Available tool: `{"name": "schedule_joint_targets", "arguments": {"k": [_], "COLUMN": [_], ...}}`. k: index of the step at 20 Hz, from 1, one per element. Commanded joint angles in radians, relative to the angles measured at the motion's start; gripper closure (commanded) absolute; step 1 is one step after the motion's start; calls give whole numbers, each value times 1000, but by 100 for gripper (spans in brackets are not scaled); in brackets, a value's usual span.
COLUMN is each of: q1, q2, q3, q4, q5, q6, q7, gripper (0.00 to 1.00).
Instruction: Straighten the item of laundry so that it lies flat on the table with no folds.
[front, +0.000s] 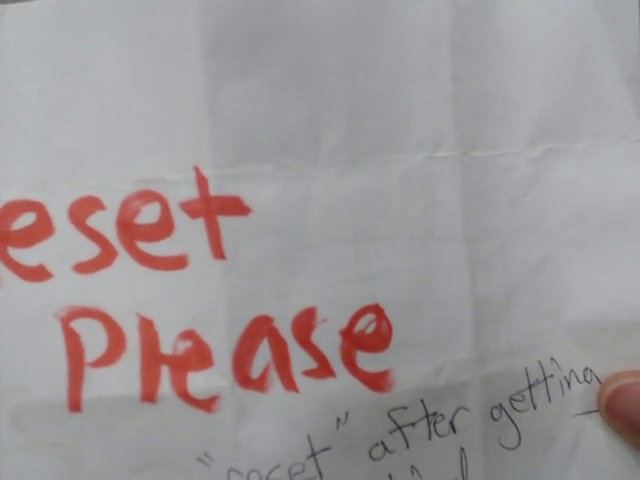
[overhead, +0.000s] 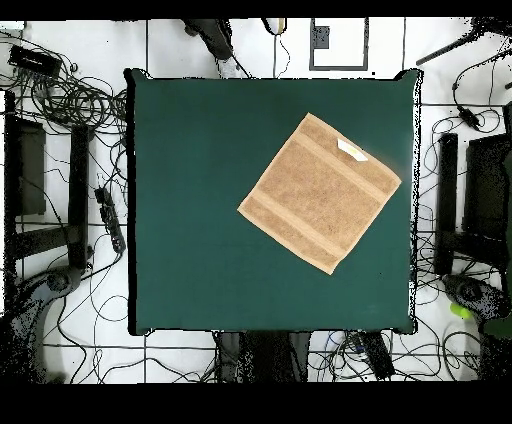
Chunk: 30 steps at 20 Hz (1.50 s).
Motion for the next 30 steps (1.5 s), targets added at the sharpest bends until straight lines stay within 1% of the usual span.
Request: {"name": "schedule_joint_targets", "arguments": {"k": [1,4,5,8,9,14,17,21,23,25,27,28,30], "q1": [64,53,50,46,48,70,83,123,152,170,178,178,168], "q2": [9,-9,-13,-13,-9,54,95,146,166,179,187,185,170], "q3": [68,78,79,75,72,66,64,62,70,82,94,94,85], "q4": [184,271,286,287,271,124,4,-218,-338,-429,-486,-493,-457], "q5": [9,42,49,56,51,-4,-40,-118,-171,-218,-251,-258,-239], "q6": [-92,-190,-209,-214,-201,-85,6,211,330,417,475,490,464], "q7": [-248,-216,-212,-219,-228,-287,-324,-346,-356,-377,-397,-398,-386], "gripper": [100,100,100,100,100,100,100,100,100,100,100,100,100]}}
